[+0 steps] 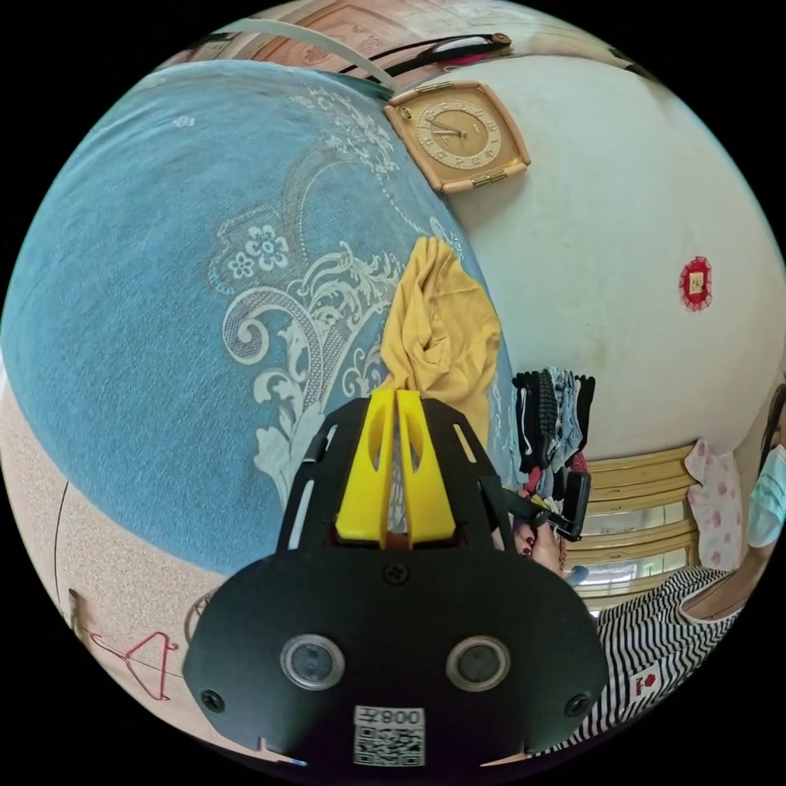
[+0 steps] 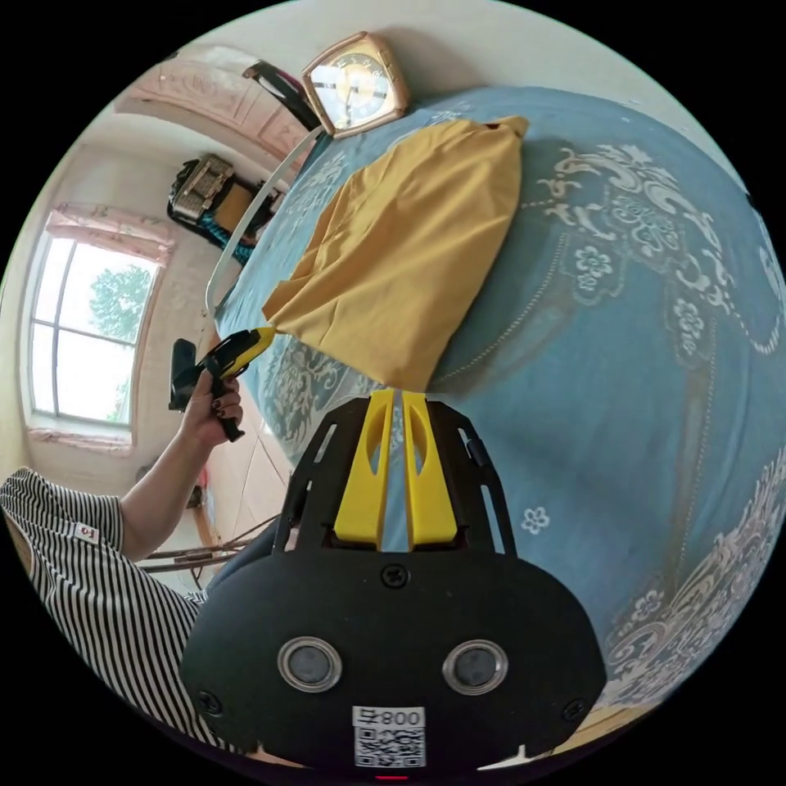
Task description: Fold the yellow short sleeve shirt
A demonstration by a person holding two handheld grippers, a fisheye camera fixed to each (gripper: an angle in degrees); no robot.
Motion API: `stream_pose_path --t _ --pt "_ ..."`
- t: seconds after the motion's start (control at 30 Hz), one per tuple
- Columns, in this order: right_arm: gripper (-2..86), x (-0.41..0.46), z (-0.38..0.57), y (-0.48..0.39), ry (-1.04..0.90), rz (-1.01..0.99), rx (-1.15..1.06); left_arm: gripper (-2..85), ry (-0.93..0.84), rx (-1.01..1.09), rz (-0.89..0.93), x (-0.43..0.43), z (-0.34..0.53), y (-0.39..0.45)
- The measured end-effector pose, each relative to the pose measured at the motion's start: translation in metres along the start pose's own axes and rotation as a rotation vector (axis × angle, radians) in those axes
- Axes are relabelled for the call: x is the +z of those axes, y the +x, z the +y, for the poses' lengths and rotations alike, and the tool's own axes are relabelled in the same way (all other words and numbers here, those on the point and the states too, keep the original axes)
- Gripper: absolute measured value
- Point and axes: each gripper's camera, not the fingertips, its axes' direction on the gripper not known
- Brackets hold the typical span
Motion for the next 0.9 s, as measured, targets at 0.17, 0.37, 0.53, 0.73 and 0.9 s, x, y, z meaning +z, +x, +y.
stream_pose_path --t 0.17,0.37,0.53,0.73,0.9 --pt "6.6 -0.011 0.027 0.006 0.012 0.076 -0.013 0.2 -0.011 0.005 -0.004 -0.002 0.004 0.005" --pt "2.1 0.001 0.046 0.003 -0.013 0.171 -0.021 0.2 -0.008 -0.009 -0.007 -0.003 0.011 0.014" --pt "0.5 -0.028 0.072 -0.003 0.037 0.199 -0.074 0.2 -0.014 0.02 0.003 -0.012 0.018 0.028" --pt "0.2 -0.067 0.115 -0.008 0.05 0.198 -0.137 0.4 -0.062 0.089 -0.003 -0.012 0.035 0.049" --pt "0.1 -0.061 0.147 0.005 -0.009 0.215 -0.102 1.5 -0.161 0.039 -0.012 0.006 0.058 0.046"
